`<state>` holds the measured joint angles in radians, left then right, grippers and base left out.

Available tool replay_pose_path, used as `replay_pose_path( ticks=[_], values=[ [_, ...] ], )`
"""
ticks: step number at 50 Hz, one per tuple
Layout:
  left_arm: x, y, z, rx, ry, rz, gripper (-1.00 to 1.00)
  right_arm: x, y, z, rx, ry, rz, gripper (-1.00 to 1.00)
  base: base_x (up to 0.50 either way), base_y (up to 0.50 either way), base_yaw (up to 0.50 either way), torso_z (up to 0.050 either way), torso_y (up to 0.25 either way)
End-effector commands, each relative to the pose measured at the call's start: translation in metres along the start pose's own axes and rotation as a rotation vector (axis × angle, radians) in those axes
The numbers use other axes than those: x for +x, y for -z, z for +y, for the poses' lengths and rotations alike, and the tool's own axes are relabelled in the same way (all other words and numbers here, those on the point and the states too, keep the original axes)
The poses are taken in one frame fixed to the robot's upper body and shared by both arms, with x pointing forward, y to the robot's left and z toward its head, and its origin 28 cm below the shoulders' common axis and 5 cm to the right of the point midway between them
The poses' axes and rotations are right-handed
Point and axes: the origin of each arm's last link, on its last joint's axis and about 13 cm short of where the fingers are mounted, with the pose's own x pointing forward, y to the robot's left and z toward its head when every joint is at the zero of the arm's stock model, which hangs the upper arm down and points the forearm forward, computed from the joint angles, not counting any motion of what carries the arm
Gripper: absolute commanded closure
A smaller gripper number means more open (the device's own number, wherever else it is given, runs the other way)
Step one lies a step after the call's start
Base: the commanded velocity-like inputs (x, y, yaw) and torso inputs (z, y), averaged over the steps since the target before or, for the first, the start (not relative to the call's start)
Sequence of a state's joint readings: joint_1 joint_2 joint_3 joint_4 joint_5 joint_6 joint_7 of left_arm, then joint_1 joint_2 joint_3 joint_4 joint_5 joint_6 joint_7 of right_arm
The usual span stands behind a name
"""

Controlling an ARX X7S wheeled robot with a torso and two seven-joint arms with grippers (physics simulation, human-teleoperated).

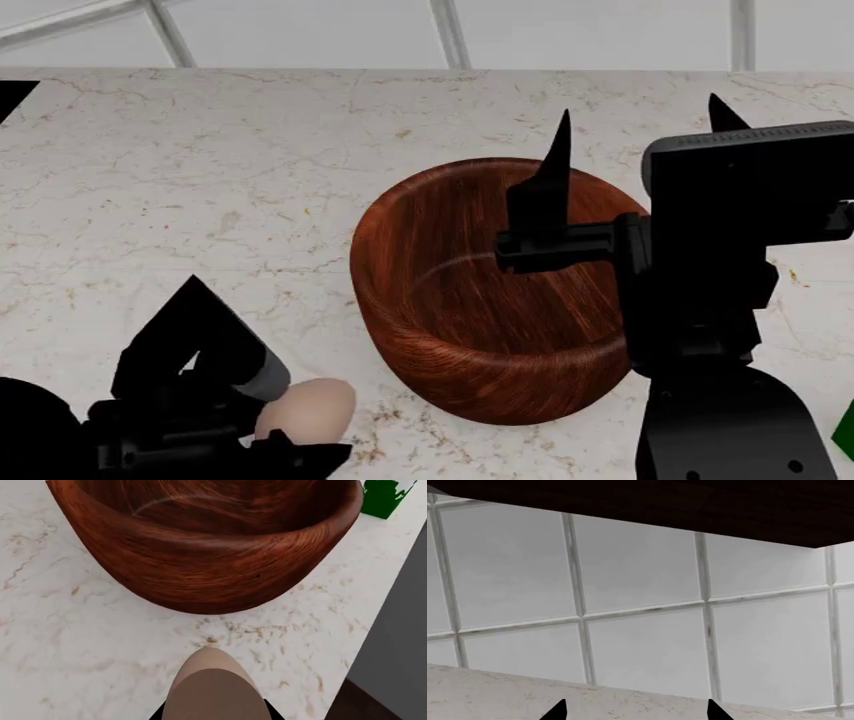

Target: Place the eggs and milk next to the bowl.

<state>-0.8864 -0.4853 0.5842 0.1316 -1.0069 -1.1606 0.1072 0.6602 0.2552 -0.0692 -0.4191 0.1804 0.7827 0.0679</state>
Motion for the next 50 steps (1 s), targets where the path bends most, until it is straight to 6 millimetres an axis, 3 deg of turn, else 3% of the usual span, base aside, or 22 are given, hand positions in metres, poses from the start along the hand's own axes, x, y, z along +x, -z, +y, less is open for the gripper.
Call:
replay_pose_path(
  ticks=[1, 32, 50],
  values=[
    [0.013, 0.0, 0.007, -0.003, -0.016, 0.015, 1.0, 0.001, 0.0, -0.001, -0.007, -0.001, 0.006, -1.0, 0.0, 0.0, 0.0, 0.0, 0.0],
    [0.042, -0.001, 0.02, -0.013, -0.027, 0.072, 1.0, 0.004, 0.002, -0.001, -0.008, 0.001, 0.014, -1.0, 0.0, 0.0, 0.0, 0.0, 0.0],
    [0.046, 0.006, 0.023, -0.019, -0.03, 0.098, 1.0, 0.004, 0.003, -0.002, -0.008, 0.005, 0.015, -1.0, 0.0, 0.0, 0.0, 0.0, 0.0]
  ],
)
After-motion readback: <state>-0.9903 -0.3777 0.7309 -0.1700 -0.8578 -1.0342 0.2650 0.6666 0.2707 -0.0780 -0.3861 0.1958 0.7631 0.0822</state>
